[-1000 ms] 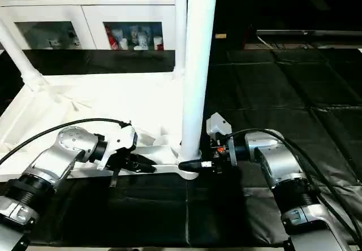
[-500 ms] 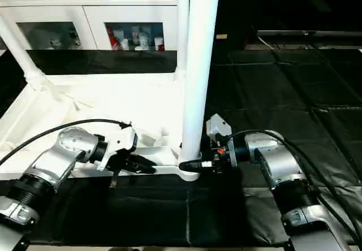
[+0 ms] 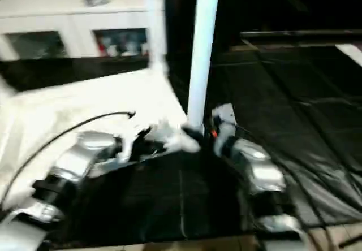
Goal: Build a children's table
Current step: Rotate leg to tighten
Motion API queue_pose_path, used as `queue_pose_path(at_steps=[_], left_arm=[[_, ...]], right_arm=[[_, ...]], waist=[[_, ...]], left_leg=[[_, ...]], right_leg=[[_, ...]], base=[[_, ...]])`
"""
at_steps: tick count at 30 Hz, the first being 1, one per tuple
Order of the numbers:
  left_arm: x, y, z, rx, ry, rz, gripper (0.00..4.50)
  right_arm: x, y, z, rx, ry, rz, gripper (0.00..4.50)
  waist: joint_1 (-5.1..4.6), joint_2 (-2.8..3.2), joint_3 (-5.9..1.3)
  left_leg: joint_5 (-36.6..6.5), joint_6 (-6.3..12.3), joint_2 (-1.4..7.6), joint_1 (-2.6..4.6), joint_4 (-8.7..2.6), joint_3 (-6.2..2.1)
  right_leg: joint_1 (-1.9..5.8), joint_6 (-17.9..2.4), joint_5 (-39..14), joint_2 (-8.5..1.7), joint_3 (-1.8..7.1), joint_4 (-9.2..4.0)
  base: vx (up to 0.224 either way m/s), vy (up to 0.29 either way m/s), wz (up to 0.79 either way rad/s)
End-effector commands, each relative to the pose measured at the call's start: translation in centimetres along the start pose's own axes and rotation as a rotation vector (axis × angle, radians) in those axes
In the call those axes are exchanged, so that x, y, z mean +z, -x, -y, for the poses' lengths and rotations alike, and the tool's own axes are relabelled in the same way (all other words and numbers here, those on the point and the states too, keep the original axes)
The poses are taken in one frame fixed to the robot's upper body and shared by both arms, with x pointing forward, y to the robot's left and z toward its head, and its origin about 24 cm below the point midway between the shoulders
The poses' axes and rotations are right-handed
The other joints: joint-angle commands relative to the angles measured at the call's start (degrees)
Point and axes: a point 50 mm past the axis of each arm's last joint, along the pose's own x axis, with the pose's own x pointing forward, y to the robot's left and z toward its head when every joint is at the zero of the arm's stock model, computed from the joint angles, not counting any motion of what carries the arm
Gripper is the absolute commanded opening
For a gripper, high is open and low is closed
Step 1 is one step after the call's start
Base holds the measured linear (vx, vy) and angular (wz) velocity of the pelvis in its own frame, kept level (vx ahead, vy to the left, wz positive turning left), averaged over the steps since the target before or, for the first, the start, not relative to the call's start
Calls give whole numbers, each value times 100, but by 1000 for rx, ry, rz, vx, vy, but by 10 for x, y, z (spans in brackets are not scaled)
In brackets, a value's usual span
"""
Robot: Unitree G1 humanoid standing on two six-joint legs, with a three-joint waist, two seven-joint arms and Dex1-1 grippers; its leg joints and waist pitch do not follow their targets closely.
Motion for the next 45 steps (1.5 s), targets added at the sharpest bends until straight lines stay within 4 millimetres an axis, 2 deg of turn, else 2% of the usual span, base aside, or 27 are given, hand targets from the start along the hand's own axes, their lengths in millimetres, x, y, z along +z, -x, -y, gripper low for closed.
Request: queue_pose_path(at_steps=[1, 4, 5, 8, 10, 12, 13, 17, 18, 20, 22, 23, 25, 27, 29, 34, 35, 38, 39, 40, 42, 44, 45], left_arm=[[41, 1, -5, 140, 15, 179, 0], [47, -2, -1, 160, 11, 189, 0], [47, -2, 0, 162, 12, 189, 0], [47, -2, 0, 162, -18, 173, 0], [46, -2, 0, 161, -25, 166, 0], [43, -1, 0, 162, -30, 153, 0], [40, 1, -2, 158, -36, 139, 0], [32, 5, -6, 137, -52, 113, 0], [31, 7, -8, 119, -67, 113, 0], [29, 9, -9, 96, -85, 112, 0], [25, 12, -9, 38, -123, 102, 0], [25, 12, -9, 38, -123, 102, 0], [18, 18, -8, -66, -178, 56, 0], [15, 20, -8, -101, -195, 37, 0], [9, 26, -7, -197, -238, -17, 0], [5, 30, -6, -275, -273, -54, 0], [4, 30, -6, -284, -277, -59, 0], [2, 33, -5, -330, -299, -82, 0], [2, 33, -4, -359, -312, -88, 0], [2, 33, -4, -359, -312, -88, 0], [2, 34, -1, -420, -337, -98, 0], [3, 35, 3, -457, -346, -101, 0], [3, 35, 3, -461, -347, -101, 0]], right_arm=[[-25, -21, -25, 0, -178, -68, 266], [-23, -31, -31, -25, -184, -63, 266], [-23, -32, -32, -20, -169, -67, 266], [-24, -32, -35, 0, -110, -59, 266], [-24, -32, -35, 3, -100, -56, 336], [-24, -30, -31, -20, -98, -44, 339], [-22, -26, -27, -22, -95, -29, 357], [-14, -12, -18, 32, -77, 10, 390], [-11, -6, -16, 75, -35, 15, 401], [-7, 2, -13, 118, 7, 16, 414], [-1, 14, -7, 175, 53, 18, 434], [-1, 14, -7, 175, 53, 18, 443], [12, 31, 3, 247, 111, 16, 443], [17, 36, 5, 274, 133, 12, 443], [23, 47, 9, 373, 230, -65, 443], [26, 56, 10, 460, 303, -156, 443], [26, 57, 11, 467, 311, -165, 443], [29, 60, 12, 515, 354, -215, 443], [30, 61, 10, 559, 377, -245, 443], [30, 61, 10, 559, 377, -245, 443], [27, 60, 4, 646, 423, -298, 443], [25, 56, 1, 671, 447, -322, 443], [25, 56, 1, 670, 446, -323, 443]], waist=[[9, -90, -363], [-34, -113, -405], [-27, -104, -414], [16, -94, -444], [29, -78, -458], [35, -67, -462], [26, -51, -449], [22, -65, -439], [26, -99, -430], [34, -86, -426], [30, -107, -416], [41, -106, -416], [57, -74, -423], [88, -72, -428], [132, -80, -427], [272, -80, -431], [305, -98, -430], [328, -117, -431], [323, -141, -426], [333, -134, -426], [339, -167, -424], [351, -151, -417], [355, -168, -417]], left_leg=[[-1685, 152, -9, -32, -412, -22], [-1444, 235, 14, -84, -420, -27], [-1358, 271, 16, -85, -410, -20], [-939, 465, 26, -94, -364, 14], [-823, 520, 27, -95, -351, 18], [-704, 583, 32, -102, -348, 18], [-781, 594, 29, -104, -356, 19], [-1032, 552, 37, -66, -365, 28], [-1040, 563, 29, -79, -366, 25], [-1097, 558, 34, -85, -374, 21], [-1143, 542, 30, -101, -373, 29], [-1103, 550, 35, -95, -375, 23], [-1098, 562, 33, -69, -370, 20], [-1027, 568, 58, -52, -360, 34], [-1019, 606, 66, -53, -360, 39], [-1061, 569, 86, -9, -349, 61], [-1057, 544, 93, -11, -356, 63], [-1084, 527, 91, -33, -358, 56], [-1080, 528, 90, -39, -358, 61], [-1084, 532, 84, -41, -354, 59], [-1087, 538, 85, -48, -353, 61], [-1091, 529, 89, -46, -356, 57], [-1078, 519, 89, -41, -357, 59]], right_leg=[[278, -584, -3228, -182, 99, -597], [311, -737, -2638, -180, 123, -529], [306, -784, -2471, -177, 135, -512], [308, -1138, -1509, -167, 172, -403], [326, -1239, -1266, -165, 176, -369], [335, -1328, -1013, -163, 181, -333], [341, -1331, -1058, -162, 175, -345], [337, -1301, -1293, -156, 180, -384], [350, -1266, -1320, -148, 179, -394], [352, -1228, -1448, -156, 179, -395], [357, -1153, -1584, -161, 187, -410], [344, -1116, -1676, -174, 194, -422], [337, -1139, -1685, -163, 188, -437], [311, -1211, -1473, -160, 212, -398], [320, -1283, -1348, -154, 205, -377], [285, -1356, -1375, -157, 218, -360], [291, -1362, -1384, -163, 226, -350], [307, -1327, -1420, -171, 227, -341], [306, -1315, -1429, -171, 231, -344], [308, -1288, -1490, -176, 229, -348], [310, -1232, -1611, -185, 228, -359], [296, -1198, -1729, -190, 229, -366], [291, -1192, -1764, -185, 230, -364]], base=[[0, 0, 0], [0, 0, 0], [0, 0, 0], [0, 0, 0], [0, 0, 0], [0, 0, 0], [0, 0, 0], [0, 0, 0], [0, 0, 0], [0, 0, 0], [0, 0, 0], [0, 0, 0], [0, 0, 0], [0, 0, 0], [0, 0, 0], [0, 0, 0], [0, 0, 0], [0, 0, 0], [0, 0, 0], [0, 0, 0], [0, 0, 0], [0, 0, 0], [0, 0, 0]])
